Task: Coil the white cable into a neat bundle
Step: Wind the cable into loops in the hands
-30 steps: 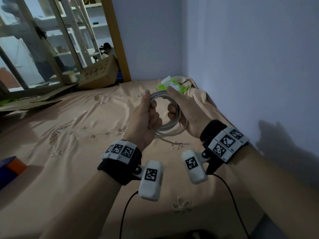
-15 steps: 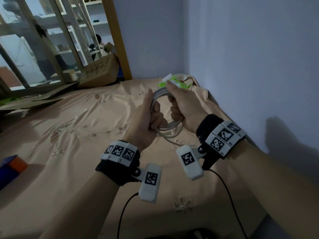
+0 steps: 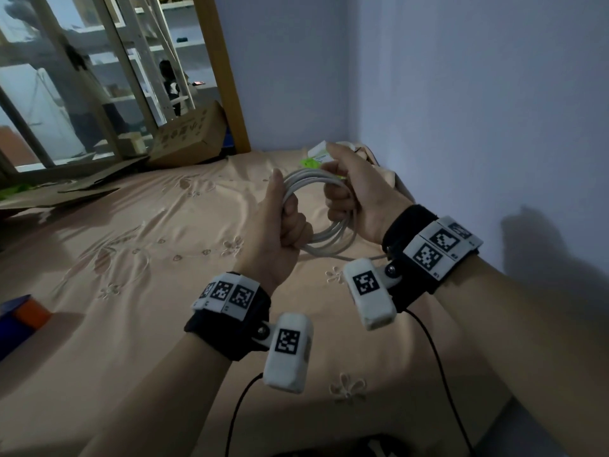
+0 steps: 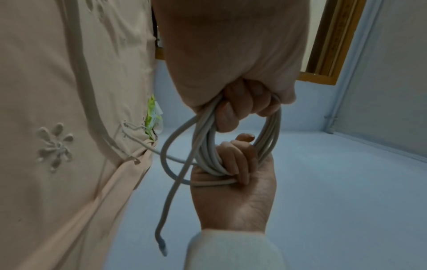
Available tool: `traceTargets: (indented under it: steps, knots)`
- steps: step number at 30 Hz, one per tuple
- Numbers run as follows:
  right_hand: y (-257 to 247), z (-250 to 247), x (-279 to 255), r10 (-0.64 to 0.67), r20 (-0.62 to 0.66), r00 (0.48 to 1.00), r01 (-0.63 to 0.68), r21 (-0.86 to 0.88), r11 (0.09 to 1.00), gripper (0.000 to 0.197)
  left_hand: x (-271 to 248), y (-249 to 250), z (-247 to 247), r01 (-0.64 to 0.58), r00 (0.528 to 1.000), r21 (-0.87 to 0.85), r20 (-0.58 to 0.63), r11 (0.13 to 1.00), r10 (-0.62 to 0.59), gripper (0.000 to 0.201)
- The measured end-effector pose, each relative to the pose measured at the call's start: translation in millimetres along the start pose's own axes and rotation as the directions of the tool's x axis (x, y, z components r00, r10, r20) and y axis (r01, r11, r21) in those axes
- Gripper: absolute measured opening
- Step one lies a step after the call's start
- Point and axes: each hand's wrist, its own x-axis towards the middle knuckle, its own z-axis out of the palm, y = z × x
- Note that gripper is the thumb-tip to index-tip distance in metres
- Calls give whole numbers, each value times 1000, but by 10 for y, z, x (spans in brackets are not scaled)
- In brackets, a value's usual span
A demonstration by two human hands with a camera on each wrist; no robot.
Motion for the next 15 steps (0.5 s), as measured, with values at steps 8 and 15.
traceTargets:
  steps: [8, 15]
  knots:
    - [52, 3, 80, -157, -18, 987, 142, -335, 931, 37, 26, 16, -18, 58, 992, 226, 100, 972, -83, 51]
    - [48, 73, 108, -294, 26, 955, 250, -600, 760, 41, 39, 49, -19, 55, 996, 235, 51, 970, -68, 47]
